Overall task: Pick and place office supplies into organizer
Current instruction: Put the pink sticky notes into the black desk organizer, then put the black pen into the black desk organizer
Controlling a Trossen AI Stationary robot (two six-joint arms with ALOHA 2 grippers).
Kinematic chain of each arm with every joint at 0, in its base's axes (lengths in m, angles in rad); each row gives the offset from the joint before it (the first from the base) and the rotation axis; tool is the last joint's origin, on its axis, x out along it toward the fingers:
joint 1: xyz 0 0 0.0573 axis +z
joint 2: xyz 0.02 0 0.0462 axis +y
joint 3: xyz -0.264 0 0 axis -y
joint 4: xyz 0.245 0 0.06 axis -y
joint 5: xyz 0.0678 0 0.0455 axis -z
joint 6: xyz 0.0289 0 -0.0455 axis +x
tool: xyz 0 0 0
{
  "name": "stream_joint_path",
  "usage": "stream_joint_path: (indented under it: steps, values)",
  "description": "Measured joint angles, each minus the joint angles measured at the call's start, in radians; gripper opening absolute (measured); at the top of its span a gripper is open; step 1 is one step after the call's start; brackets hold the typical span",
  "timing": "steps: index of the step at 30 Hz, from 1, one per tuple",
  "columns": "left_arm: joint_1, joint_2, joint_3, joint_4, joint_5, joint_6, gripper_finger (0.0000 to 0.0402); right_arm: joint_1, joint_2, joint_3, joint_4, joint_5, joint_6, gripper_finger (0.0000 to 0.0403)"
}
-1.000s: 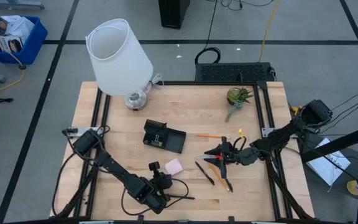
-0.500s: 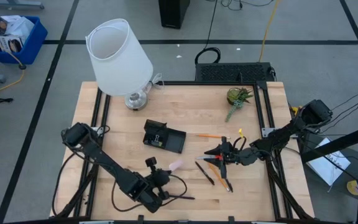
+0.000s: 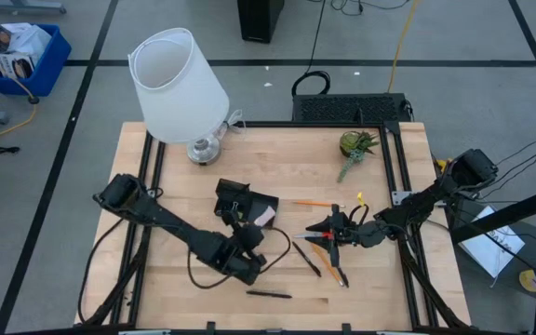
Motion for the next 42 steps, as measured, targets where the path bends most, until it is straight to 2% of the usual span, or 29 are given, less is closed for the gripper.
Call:
stream_joint_path:
  steps: [5,9,14,17,23,28,36,40,42]
  values:
    - [0.039,0.000,0.000,-0.064,-0.005,-0.053,0.0008,0.000,0.000,0.000,0.000,0.000,0.000,0.0139]
    - [0.099,0.000,0.000,-0.121,0.045,-0.103,0.0016,0.000,0.000,0.000,0.000,0.000,0.000,0.0139]
    - [0.167,0.000,0.000,-0.043,0.132,-0.074,0.0008,0.000,0.000,0.000,0.000,0.000,0.000,0.0139]
    - [0.175,0.000,0.000,-0.024,0.140,-0.044,0.0033,0.000,0.000,0.000,0.000,0.000,0.000,0.0139]
    - [0.153,0.000,0.000,-0.032,0.160,-0.037,0.0124,0.000,0.000,0.000,0.000,0.000,0.000,0.0139]
    - [0.130,0.000,0.000,-0.021,0.171,-0.072,0.0174,0.000,0.000,0.000,0.000,0.000,0.000,0.0139]
    - [0.006,0.000,0.000,0.075,0.239,0.078,0.0199,0.000,0.000,0.000,0.000,0.000,0.000,0.0139]
    - [-0.046,-0.005,0.000,0.101,0.354,0.035,0.0200,0.000,0.000,0.000,0.000,0.000,0.000,0.0139]
    - [-0.077,0.000,0.001,0.112,0.424,0.064,0.0200,0.000,0.000,0.000,0.000,0.000,0.000,0.0139]
